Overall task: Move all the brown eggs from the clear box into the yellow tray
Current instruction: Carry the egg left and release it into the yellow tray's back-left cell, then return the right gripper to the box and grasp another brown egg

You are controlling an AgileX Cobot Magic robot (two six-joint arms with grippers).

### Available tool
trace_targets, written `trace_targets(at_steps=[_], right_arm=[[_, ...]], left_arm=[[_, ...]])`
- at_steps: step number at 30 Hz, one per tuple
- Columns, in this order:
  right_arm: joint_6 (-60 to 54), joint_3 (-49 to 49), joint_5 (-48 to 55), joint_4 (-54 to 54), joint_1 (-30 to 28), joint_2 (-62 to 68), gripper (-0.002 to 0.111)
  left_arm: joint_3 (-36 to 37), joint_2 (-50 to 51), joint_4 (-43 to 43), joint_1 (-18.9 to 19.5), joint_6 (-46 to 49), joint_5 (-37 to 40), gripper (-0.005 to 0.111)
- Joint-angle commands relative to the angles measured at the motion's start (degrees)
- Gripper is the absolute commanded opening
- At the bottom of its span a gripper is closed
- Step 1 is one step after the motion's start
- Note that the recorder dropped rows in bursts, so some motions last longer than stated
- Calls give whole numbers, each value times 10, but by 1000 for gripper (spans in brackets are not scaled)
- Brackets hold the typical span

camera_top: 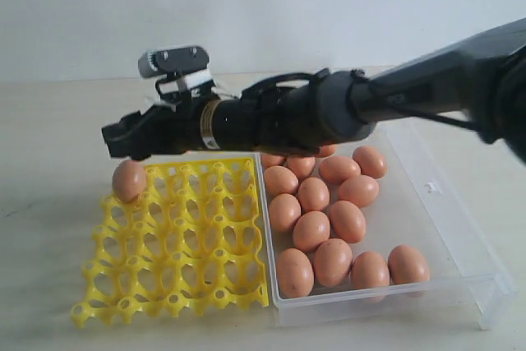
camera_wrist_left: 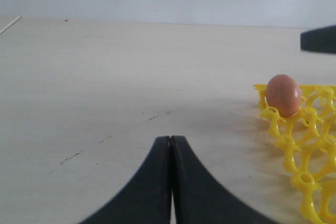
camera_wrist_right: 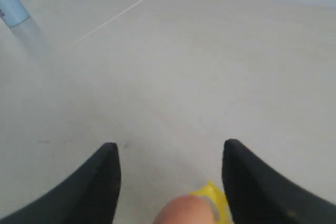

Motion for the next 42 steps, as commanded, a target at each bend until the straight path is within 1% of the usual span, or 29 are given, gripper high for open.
trace_targets(at_steps=[1, 3, 4, 6, 7, 9, 10, 12, 14, 16, 19, 21, 23, 26, 29, 31, 33, 42], right_arm=[[-4, 26, 146, 22, -2, -109, 35], [-46, 47, 241, 66, -2, -156, 22], [-93, 59, 301, 104, -4, -183, 16], [-229, 79, 413, 196, -10, -225, 7], [-305, 88, 467, 246, -15, -246, 4], [-407, 100, 562, 294, -25, -277, 1], [-429, 106, 615, 293, -31, -291, 1], [-429, 119, 698, 269, -42, -315, 1], [-395, 137, 755, 239, -53, -331, 1], [-362, 164, 751, 231, -67, -341, 1], [-360, 193, 714, 314, -103, -344, 2], [-375, 213, 680, 371, -122, -342, 5], [-397, 231, 646, 425, -139, -337, 12], [-401, 244, 624, 496, -153, -322, 31], [-457, 245, 631, 532, -153, -305, 49], [-482, 245, 626, 557, -152, -291, 57], [-503, 245, 622, 578, -152, -279, 58], [-512, 238, 576, 579, -152, -218, 58]], left_arm=[[-2, -3, -3, -3, -3, -6, 0], [-2, -3, -3, -3, -3, -6, 0], [-2, -3, -3, -3, -3, -6, 0], [-2, -3, -3, -3, -3, -6, 0], [-2, -3, -3, -3, -3, -6, 0], [-2, -3, -3, -3, -3, -6, 0], [-2, -3, -3, -3, -3, -6, 0], [-2, -3, -3, -3, -3, -6, 0], [-2, -3, -3, -3, -3, -6, 0], [-2, -3, -3, -3, -3, -6, 0], [-2, -3, -3, -3, -3, -6, 0], [-2, -3, -3, -3, -3, -6, 0], [-2, -3, -3, -3, -3, -6, 0], [-2, -3, -3, -3, -3, -6, 0], [-2, -3, -3, -3, -3, -6, 0], [-2, -3, -3, -3, -3, -6, 0], [-2, -3, -3, -3, -3, -6, 0], [-2, -3, -3, -3, -3, -6, 0]])
